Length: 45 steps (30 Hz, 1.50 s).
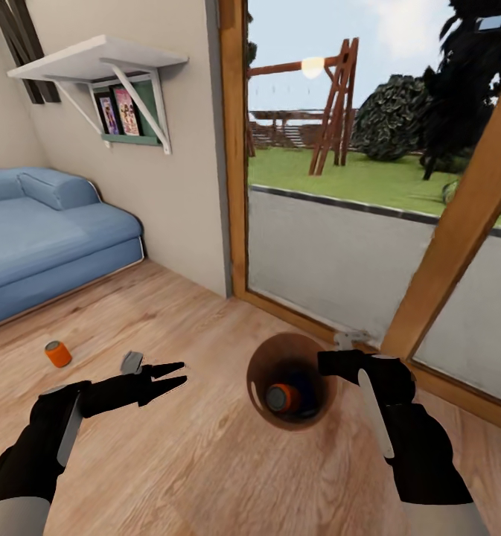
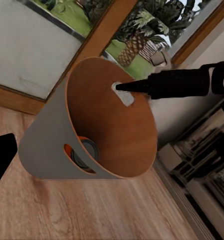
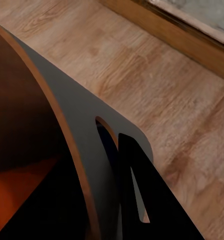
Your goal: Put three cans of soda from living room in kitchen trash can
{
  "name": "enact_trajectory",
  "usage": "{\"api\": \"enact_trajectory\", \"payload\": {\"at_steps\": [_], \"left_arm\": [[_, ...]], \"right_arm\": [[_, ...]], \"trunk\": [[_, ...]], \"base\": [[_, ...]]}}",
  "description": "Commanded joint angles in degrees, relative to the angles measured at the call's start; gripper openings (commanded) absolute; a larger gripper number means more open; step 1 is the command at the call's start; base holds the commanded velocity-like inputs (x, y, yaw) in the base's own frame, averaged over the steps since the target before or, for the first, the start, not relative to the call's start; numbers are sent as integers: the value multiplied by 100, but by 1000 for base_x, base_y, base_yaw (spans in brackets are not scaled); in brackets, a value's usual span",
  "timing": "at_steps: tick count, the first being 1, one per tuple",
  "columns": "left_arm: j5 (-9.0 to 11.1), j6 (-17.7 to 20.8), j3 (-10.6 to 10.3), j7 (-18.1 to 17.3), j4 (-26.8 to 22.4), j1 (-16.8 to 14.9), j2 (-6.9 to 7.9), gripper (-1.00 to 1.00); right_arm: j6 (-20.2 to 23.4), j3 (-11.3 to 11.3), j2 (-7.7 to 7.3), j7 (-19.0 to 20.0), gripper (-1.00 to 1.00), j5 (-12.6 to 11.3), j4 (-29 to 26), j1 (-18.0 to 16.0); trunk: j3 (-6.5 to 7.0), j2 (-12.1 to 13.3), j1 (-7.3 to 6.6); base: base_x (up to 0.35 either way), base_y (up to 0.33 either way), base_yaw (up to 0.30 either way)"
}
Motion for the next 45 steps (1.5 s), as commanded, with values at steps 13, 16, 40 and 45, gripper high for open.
{"api": "enact_trajectory", "payload": {"at_steps": [13,16,40,45], "left_arm": [[0,0,0,0,33,0,0,100],[-5,0,0,0,35,0,0,100],[-9,0,0,0,39,0,0,100],[-9,0,0,0,42,0,0,100]], "right_arm": [[1,1,-7,8,-100,-107,-3,-2],[1,-3,-8,8,-100,-108,-3,-2],[1,-1,-8,8,-100,-108,-3,-2],[1,1,-8,8,-100,-108,-3,-2]], "trunk": [[1,0,-1],[1,0,-1],[1,0,-1],[1,0,-1]], "base": [[338,0,259],[338,0,259],[338,0,259],[338,0,259]]}}
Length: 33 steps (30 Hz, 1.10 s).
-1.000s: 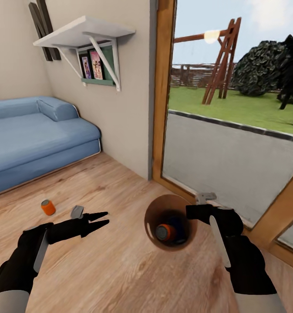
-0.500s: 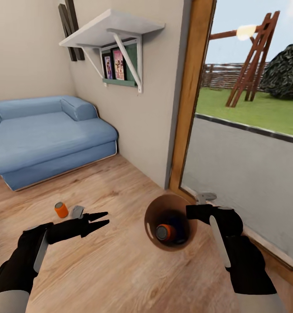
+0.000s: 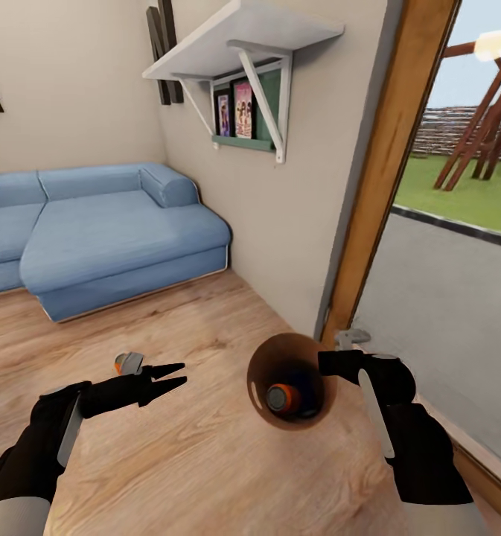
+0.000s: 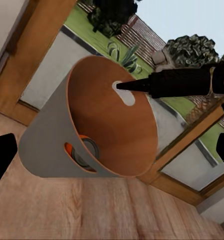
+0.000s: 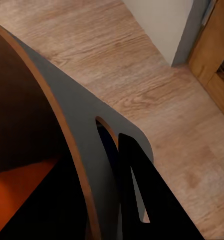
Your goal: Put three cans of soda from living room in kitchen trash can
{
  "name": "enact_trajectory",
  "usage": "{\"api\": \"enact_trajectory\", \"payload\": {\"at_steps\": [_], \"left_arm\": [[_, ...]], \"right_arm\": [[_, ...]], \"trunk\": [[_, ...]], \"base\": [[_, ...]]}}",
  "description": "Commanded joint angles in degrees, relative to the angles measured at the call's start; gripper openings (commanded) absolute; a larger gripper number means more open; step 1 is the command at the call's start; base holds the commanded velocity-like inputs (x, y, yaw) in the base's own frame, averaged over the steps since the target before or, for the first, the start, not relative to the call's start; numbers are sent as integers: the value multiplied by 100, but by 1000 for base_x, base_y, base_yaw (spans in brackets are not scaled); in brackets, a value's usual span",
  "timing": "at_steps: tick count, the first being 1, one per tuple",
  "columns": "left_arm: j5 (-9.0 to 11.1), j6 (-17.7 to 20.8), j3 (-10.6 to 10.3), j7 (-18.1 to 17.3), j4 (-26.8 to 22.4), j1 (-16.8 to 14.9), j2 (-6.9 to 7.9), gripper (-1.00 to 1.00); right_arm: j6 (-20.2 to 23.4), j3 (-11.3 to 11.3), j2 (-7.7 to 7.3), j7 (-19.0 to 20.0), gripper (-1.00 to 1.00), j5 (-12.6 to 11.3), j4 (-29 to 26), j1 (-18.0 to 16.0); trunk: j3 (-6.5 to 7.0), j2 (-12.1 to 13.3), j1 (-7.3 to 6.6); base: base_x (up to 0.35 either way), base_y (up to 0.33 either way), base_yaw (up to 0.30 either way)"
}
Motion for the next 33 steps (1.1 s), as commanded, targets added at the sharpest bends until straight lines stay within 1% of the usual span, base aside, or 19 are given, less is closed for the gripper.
{"api": "enact_trajectory", "payload": {"at_steps": [1,33], "left_arm": [[0,0,0,0,0,0,0,100],[0,-16,0,-9,-6,0,0,100]], "right_arm": [[1,1,1,6,-100,-100,-3,-2],[1,1,1,15,-100,-107,-3,-2]], "trunk": [[1,0,-1],[1,0,-1]], "base": [[338,0,259],[338,0,259]]}}
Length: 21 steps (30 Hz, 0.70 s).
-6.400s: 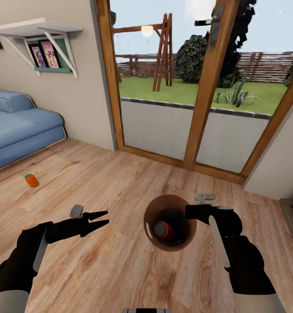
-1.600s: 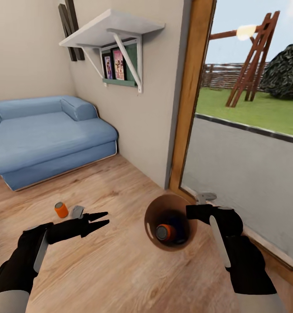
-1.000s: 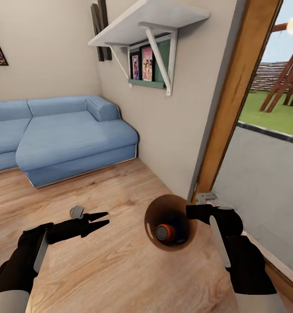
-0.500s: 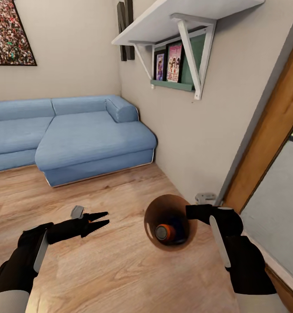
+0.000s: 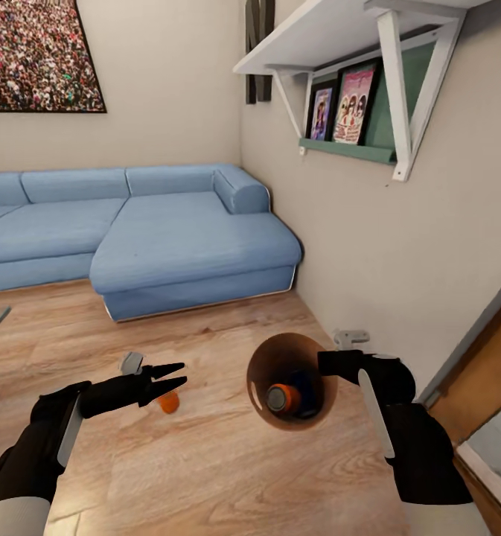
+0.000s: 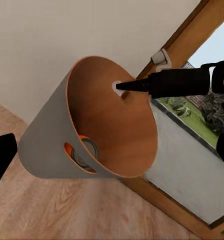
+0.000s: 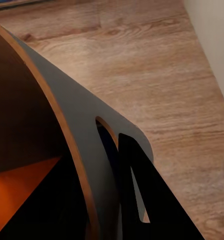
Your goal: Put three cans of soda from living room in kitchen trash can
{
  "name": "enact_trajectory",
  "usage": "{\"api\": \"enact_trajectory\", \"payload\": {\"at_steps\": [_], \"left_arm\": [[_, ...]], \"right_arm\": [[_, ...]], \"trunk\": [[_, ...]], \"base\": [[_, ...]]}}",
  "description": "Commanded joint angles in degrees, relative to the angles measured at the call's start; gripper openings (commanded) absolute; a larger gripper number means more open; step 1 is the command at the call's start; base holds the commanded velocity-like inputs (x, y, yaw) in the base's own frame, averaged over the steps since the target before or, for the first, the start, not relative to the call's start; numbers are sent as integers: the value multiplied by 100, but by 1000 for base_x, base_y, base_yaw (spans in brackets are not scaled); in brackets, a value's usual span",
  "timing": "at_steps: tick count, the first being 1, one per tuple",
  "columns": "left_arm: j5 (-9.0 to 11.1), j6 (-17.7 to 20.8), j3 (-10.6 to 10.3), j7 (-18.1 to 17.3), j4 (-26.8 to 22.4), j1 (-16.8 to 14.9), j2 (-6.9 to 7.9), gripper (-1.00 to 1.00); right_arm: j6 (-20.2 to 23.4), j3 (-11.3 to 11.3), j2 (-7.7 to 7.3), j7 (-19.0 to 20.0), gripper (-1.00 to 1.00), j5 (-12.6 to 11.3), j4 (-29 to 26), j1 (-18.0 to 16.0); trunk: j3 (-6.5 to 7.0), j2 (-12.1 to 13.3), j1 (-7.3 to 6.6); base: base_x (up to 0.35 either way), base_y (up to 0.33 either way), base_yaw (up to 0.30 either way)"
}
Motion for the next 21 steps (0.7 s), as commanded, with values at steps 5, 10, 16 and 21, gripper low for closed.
{"api": "enact_trajectory", "payload": {"at_steps": [5,10,16,21], "left_arm": [[-7,-2,0,6,0,0,-4,100],[-4,-2,-1,77,-1,0,-8,100],[16,-2,-8,404,-27,0,-9,100],[18,-2,-9,440,-31,0,-9,100]], "right_arm": [[1,1,1,6,-100,-100,-3,-2],[1,1,1,6,-100,-100,-3,-2],[1,-7,1,6,-100,-100,-3,-2],[1,-1,1,6,-100,-100,-3,-2]], "trunk": [[1,0,-1],[1,0,-1],[1,0,-1],[1,0,-1]], "base": [[338,0,259],[338,0,259],[338,0,78],[338,0,4]]}}
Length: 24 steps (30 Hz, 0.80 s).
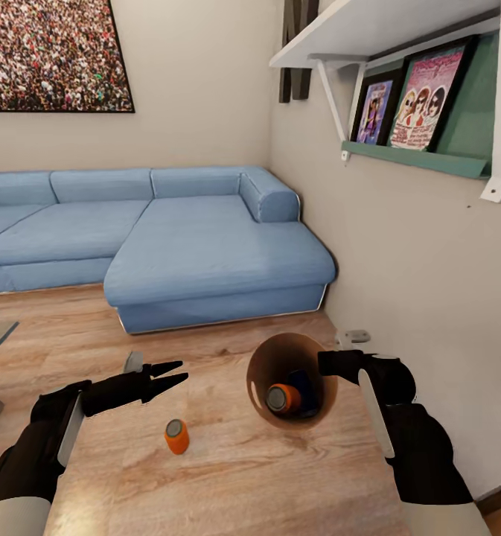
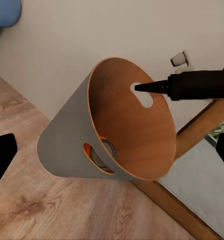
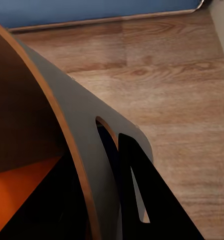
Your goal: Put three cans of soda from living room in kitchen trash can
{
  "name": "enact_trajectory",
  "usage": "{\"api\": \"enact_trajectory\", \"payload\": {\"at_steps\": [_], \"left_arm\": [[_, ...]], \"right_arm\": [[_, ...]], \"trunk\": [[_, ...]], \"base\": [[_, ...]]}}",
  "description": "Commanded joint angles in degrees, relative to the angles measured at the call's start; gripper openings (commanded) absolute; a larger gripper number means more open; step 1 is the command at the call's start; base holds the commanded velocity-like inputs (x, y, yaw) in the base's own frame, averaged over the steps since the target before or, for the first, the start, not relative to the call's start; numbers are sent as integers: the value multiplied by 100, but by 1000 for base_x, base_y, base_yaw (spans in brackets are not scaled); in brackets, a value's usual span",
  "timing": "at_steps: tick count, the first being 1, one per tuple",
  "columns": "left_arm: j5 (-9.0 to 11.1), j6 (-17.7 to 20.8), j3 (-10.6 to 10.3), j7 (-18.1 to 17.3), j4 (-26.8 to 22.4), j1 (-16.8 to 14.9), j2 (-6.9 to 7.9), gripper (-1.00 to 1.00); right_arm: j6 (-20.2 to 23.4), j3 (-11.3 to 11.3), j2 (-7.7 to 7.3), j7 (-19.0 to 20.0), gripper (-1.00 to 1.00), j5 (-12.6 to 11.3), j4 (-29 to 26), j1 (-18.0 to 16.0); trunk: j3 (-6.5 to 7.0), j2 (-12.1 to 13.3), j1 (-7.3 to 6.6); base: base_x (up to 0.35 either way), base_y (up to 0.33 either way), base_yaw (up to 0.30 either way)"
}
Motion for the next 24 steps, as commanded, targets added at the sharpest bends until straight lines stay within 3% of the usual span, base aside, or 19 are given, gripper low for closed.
{"api": "enact_trajectory", "payload": {"at_steps": [1,10,19,24], "left_arm": [[0,0,0,7,-1,0,0,100],[8,-8,0,-29,-9,0,0,100],[15,-18,0,-67,-17,0,0,100],[9,-2,0,-8,4,0,0,100]], "right_arm": [[1,2,1,6,-100,-106,-3,-2],[1,3,2,1,-100,-106,-3,-2],[1,10,7,-3,-100,-106,-3,-2],[1,11,9,-3,-100,-106,-3,-2]], "trunk": [[1,0,-1],[1,0,-1],[1,0,-1],[1,0,-1]], "base": [[338,0,1],[326,0,0],[62,0,0],[280,0,0]]}}
